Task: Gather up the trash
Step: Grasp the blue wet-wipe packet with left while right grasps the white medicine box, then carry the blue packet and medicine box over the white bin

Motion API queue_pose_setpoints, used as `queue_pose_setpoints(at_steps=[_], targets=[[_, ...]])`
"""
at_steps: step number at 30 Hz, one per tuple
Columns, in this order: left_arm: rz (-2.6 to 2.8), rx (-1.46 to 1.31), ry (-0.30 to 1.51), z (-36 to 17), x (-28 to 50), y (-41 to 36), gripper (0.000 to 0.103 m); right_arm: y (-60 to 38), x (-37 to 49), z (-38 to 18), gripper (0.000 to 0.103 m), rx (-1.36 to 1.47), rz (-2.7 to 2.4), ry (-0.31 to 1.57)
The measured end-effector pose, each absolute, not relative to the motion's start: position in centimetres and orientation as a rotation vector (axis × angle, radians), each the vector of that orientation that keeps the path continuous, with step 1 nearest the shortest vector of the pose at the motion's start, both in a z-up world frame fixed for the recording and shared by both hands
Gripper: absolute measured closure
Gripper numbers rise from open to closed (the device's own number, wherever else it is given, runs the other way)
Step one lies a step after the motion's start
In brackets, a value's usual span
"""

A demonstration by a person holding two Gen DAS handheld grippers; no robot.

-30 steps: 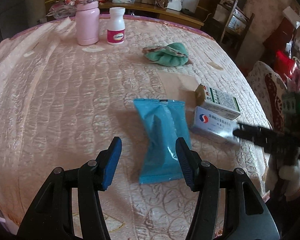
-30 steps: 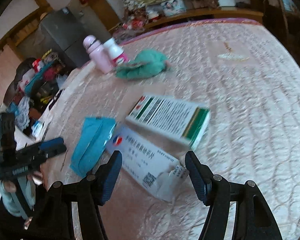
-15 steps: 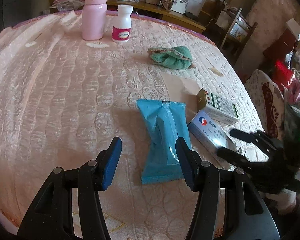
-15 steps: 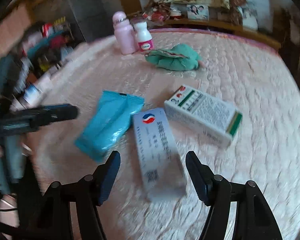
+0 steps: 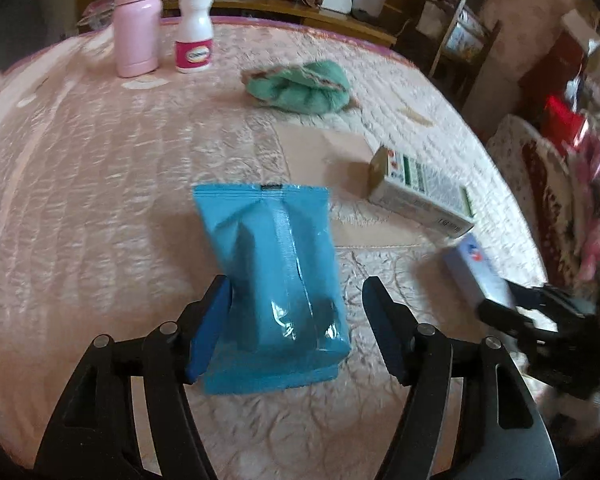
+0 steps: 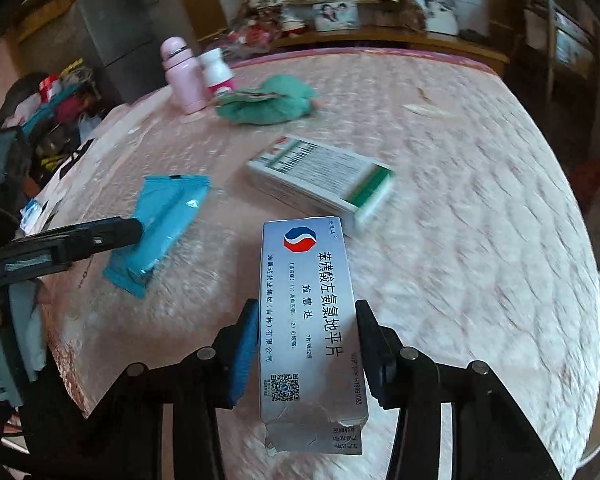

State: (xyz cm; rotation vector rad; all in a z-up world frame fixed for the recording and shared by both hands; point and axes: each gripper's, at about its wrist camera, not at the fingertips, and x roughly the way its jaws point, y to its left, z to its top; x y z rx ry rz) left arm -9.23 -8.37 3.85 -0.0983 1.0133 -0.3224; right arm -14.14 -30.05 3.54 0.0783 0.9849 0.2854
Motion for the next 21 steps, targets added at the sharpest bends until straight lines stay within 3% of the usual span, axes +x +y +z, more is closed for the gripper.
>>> queue_pose_setpoints(at_steps=[4, 7, 11, 21], targets=[[-0.272, -0.051, 1.002, 3.2, -9.0, -9.4, 0.037, -30.8, -14.8, 3.5, 0.058, 0.097, 0.273, 0.977], [-0.275, -0.062, 1.005, 3.2, -9.2, -9.4, 0.051, -31.0, -15.3, 3.7, 0.058, 0.093, 0.270, 0.965], [-0.297, -0.103, 0.994, 4.3, -9.9, -9.5, 0.059, -31.7, -16.3, 4.8, 0.058, 0.104, 0.267, 0.929], [-0.377, -0.065, 0.890, 8.6, -12.9, -14.6, 0.059, -34.7, -18.6, 7.8, 0.058, 0.141, 0.212, 0.852]])
